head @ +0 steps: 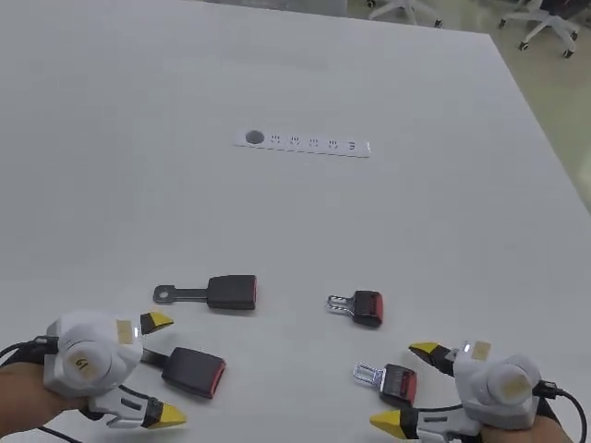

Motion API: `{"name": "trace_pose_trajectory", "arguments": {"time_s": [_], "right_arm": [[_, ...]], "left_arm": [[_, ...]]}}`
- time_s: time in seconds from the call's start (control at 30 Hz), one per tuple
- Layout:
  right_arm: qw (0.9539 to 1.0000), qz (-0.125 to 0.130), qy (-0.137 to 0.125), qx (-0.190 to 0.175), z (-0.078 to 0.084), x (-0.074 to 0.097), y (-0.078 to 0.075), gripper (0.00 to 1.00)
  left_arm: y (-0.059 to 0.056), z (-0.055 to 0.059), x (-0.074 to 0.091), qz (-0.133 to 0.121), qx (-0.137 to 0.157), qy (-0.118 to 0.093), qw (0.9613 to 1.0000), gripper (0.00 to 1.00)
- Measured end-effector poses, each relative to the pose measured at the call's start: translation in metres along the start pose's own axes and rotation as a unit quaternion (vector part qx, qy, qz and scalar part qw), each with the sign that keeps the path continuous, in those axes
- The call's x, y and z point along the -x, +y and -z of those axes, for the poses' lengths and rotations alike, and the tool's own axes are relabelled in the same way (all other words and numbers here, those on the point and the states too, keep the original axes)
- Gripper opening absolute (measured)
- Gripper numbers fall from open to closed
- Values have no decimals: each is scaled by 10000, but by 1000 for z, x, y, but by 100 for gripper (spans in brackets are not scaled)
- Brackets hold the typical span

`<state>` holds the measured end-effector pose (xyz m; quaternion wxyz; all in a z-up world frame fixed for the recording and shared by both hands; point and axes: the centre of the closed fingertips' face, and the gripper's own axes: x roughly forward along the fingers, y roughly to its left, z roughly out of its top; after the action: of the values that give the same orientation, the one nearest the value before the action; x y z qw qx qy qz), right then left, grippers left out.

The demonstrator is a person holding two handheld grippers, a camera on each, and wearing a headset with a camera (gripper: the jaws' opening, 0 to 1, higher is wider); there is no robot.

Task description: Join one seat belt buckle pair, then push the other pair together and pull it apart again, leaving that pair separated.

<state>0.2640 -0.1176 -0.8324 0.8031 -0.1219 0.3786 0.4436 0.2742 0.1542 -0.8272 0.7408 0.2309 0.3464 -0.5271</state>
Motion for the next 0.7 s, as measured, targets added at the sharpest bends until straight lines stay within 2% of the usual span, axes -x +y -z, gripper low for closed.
{"name": "trace_pose_trajectory", "arguments": {"time_s": [0.17,0.27,0.33,0.43,0.5,0.63,0.7], "right_arm": [[9998,-83,153,127,5,0,1,73],[9994,-152,251,170,9,0,1,66],[9988,-135,389,261,14,1,-1,62],[9981,-162,411,440,14,2,-1,57],[9979,-224,452,416,14,2,0,51],[9963,-316,559,563,16,3,-2,48],[9959,-311,586,614,15,3,-4,45]], "left_arm": [[1,2,-6,123,-144,138,9997,76],[2,0,-8,183,-168,121,9996,71],[-1,2,-10,305,-273,187,9990,69],[0,4,-13,352,-390,261,9983,63],[-1,6,-14,416,-417,310,9978,58],[1,4,-15,448,-699,326,9960,54],[1,4,-16,469,-651,330,9962,53]]}}
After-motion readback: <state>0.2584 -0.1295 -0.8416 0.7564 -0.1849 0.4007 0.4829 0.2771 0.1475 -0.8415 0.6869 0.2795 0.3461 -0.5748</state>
